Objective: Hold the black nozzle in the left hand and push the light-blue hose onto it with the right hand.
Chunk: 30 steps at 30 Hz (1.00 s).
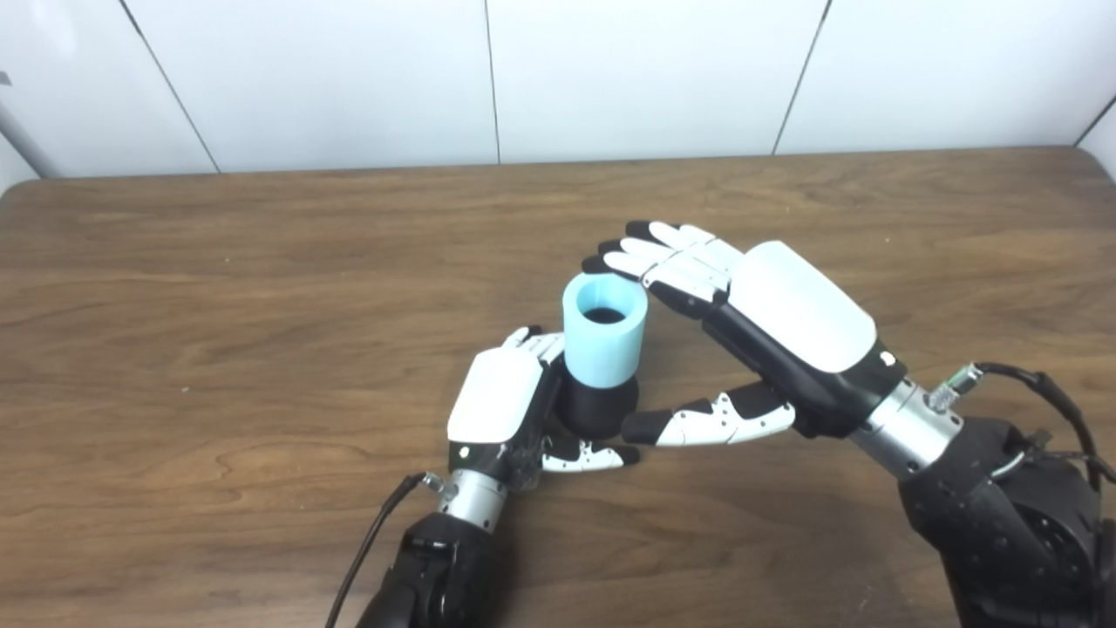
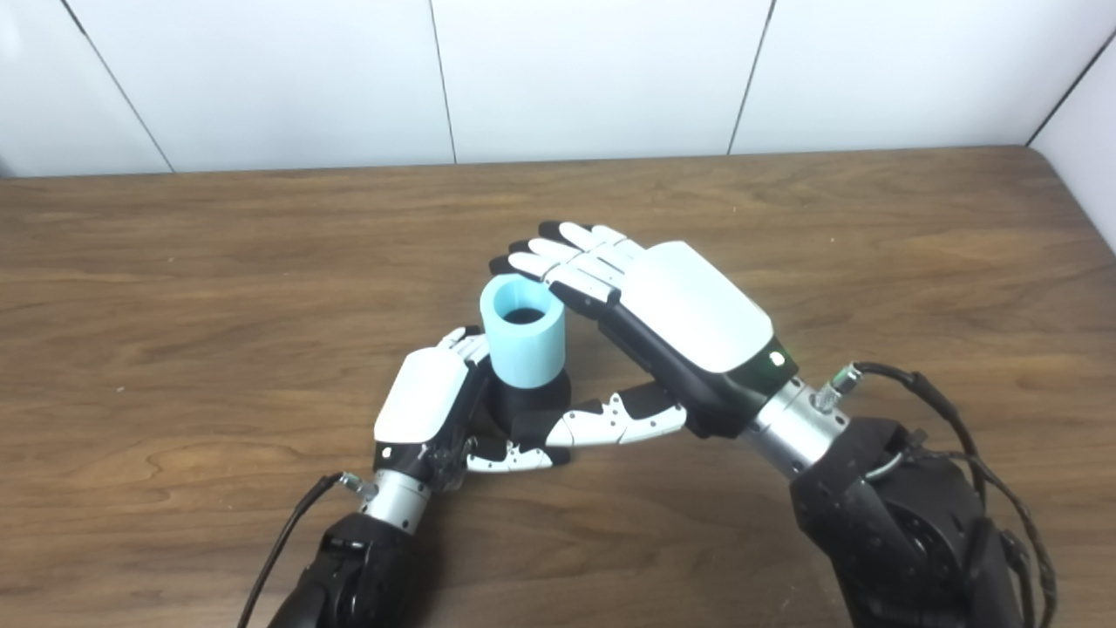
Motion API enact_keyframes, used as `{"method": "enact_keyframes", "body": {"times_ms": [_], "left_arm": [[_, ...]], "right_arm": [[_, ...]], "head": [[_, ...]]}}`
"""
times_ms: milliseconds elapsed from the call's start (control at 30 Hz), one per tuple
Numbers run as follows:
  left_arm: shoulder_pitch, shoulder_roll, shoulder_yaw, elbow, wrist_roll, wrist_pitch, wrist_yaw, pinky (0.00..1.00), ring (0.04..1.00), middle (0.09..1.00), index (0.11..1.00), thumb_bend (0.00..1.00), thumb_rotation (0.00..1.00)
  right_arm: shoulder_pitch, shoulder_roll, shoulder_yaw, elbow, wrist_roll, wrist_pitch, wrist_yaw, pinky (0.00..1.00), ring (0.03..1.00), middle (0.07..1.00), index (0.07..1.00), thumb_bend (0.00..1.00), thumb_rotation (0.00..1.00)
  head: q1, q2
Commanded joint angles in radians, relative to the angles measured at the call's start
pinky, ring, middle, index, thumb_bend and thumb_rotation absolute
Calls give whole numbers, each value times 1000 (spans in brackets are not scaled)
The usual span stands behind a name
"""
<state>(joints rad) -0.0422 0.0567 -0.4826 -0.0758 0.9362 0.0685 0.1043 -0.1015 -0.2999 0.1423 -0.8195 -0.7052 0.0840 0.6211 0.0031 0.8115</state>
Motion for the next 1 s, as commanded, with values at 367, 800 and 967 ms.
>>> {"method": "enact_keyframes", "body": {"times_ms": [367,800,967], "left_arm": [[-65,63,79,-52,11,18,-66,995,873,859,857,1000,345],[-97,81,138,-182,2,88,-182,1000,880,861,891,988,393],[-106,89,171,-250,-29,127,-268,1000,888,872,896,1000,394]], "right_arm": [[-8,14,-7,5,-11,-10,-26,927,950,904,893,550,912],[3,10,-17,24,-29,-18,-41,918,952,898,889,551,916],[13,2,-36,36,-8,-30,-68,927,959,915,900,535,916]], "head": [[9,-2],[16,-6],[17,-8]]}}
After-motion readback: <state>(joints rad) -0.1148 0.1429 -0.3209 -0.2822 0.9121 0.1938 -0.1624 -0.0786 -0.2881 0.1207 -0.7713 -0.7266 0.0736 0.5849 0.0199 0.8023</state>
